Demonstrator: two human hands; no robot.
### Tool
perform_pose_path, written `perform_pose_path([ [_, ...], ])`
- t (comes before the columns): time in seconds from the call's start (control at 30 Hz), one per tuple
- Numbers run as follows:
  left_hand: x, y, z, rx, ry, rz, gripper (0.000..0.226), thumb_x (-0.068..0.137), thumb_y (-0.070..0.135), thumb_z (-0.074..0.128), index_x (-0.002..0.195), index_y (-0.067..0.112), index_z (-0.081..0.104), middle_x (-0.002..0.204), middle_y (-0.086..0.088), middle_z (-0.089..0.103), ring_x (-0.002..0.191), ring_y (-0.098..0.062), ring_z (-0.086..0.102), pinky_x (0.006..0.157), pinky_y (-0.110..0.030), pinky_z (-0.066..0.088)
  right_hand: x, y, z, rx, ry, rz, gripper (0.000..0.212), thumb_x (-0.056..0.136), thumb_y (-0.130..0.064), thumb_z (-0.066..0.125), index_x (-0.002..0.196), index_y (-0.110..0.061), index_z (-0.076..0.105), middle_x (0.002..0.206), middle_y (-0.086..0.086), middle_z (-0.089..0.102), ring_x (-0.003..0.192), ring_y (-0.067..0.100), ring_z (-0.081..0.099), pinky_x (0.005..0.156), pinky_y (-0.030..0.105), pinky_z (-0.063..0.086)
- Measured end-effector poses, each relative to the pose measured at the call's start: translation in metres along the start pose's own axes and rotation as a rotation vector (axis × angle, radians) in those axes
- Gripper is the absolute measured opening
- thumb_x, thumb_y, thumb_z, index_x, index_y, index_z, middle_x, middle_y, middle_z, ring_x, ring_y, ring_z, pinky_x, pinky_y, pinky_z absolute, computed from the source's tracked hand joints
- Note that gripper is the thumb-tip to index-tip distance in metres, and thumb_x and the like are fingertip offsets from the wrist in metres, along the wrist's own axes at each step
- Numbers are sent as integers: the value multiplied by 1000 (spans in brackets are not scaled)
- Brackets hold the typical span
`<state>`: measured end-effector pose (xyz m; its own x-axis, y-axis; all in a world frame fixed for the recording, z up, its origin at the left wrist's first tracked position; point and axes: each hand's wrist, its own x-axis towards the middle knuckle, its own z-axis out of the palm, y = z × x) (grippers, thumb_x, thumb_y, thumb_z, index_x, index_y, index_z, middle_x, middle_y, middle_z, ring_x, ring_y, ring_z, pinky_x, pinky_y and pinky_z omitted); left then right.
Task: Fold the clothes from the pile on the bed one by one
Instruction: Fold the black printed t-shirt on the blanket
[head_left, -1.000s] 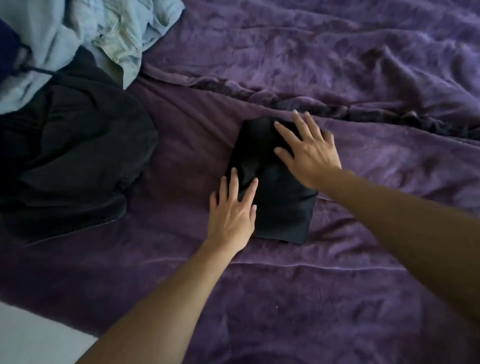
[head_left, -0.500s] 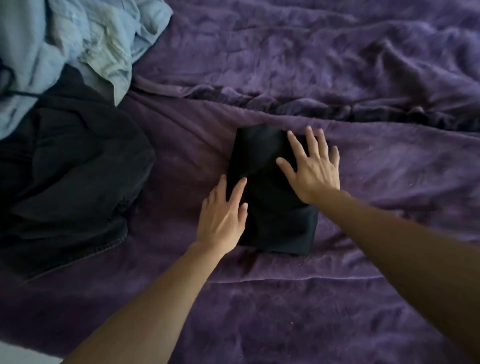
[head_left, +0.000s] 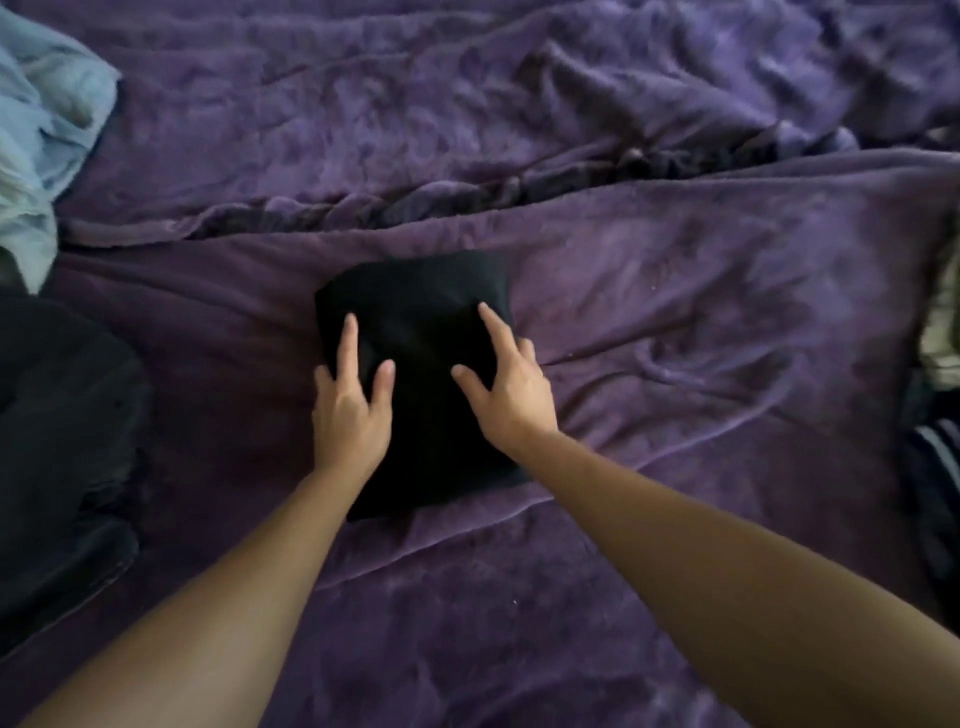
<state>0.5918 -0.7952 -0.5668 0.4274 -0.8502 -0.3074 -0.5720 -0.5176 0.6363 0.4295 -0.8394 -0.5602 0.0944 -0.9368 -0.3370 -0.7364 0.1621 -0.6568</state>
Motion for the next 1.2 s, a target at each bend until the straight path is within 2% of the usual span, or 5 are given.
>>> perform_pose_path([
  [0.23,-90,94,26,-128,-150,74,54,99,37,43,149,38,22,134,-17,42,119,-35,49,96,-41,40,-77,52,-112,-31,113,48,72,88,-47,59,142,-56,13,124,-7,46,101,25,61,82,36,47],
  [0.57,-183,288,112,-214,-256,273,53,99,28,46,149,30,28,145,-13,38,132,-27,40,102,-24,30,-137,156,-311,-8,364,92,72,87,-45,64,147,-46,24,124,-3,51,111,22,57,90,39,48],
  [0.83,-214,448,219,-258,-166,251,51,99,25,46,148,27,31,130,-22,45,120,-35,49,102,-32,34,-87,257,-479,-36,356,-7,72,88,-45,63,148,-44,22,138,1,49,124,23,50,97,42,46],
  [1.0,-199,538,277,-321,-97,275,52,99,24,47,148,28,32,132,-20,45,118,-32,49,95,-24,30,-25,298,-573,-133,352,-56,71,90,-47,59,148,-46,19,136,6,49,120,30,52,93,39,46],
  [1.2,-144,552,343,-200,-305,182,62,95,23,55,150,25,26,142,-13,39,126,-26,46,95,-20,33,47,354,-598,-335,220,58,69,92,-49,53,150,-40,17,147,7,36,128,33,45,88,41,41],
])
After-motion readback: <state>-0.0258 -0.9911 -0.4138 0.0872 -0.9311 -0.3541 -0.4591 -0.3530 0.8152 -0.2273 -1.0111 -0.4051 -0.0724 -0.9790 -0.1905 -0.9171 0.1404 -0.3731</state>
